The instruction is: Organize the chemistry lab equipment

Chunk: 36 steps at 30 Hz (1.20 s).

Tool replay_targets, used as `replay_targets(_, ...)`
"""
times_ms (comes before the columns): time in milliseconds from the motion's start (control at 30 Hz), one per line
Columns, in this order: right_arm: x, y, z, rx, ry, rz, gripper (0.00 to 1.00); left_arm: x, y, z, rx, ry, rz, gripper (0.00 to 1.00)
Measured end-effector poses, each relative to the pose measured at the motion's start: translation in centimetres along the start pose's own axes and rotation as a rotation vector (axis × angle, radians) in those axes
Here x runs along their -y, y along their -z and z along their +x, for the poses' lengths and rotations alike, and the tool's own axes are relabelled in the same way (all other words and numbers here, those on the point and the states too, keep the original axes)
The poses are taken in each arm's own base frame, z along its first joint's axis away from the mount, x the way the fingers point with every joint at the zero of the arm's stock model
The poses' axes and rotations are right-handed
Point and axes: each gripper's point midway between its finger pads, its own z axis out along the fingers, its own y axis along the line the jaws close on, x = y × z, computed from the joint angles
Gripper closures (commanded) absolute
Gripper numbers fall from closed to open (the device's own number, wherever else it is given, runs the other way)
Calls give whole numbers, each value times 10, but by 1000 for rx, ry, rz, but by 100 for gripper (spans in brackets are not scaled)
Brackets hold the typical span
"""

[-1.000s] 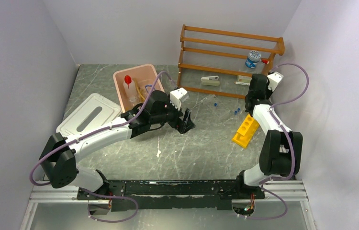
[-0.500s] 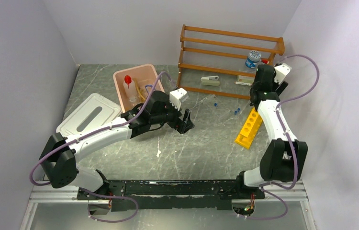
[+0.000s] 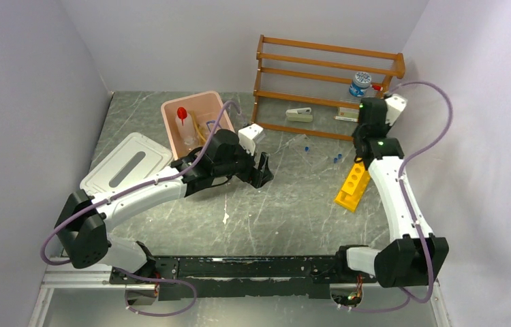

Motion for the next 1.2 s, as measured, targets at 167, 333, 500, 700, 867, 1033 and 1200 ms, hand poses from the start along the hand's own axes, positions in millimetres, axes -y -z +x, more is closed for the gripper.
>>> replay_targets(167,-32,-5,56,-123,96,-72,64,2,0,-2,3,19,3,17)
replay_targets(333,-40,-34,120,-295,159,-50,71,7,1,-17,29,21,17,20)
replay_targets(500,-41,-51,162,-389,177,-30,68,11,0,-23,33,19,29,20)
replay_targets(700,-40,-69,197,-447,174,9,79,11,-7,-26,14,18,33,23)
replay_targets(867,-35,-74,217,-472,182,26,75,13,-8,-24,2,17,46,23)
replay_targets(1033,-36,-82,228,-481,184,29,75,14,-7,-23,-3,15,52,23)
replay_targets(1200,-37,-89,236,-494,178,24,75,14,-7,-22,-6,16,53,23)
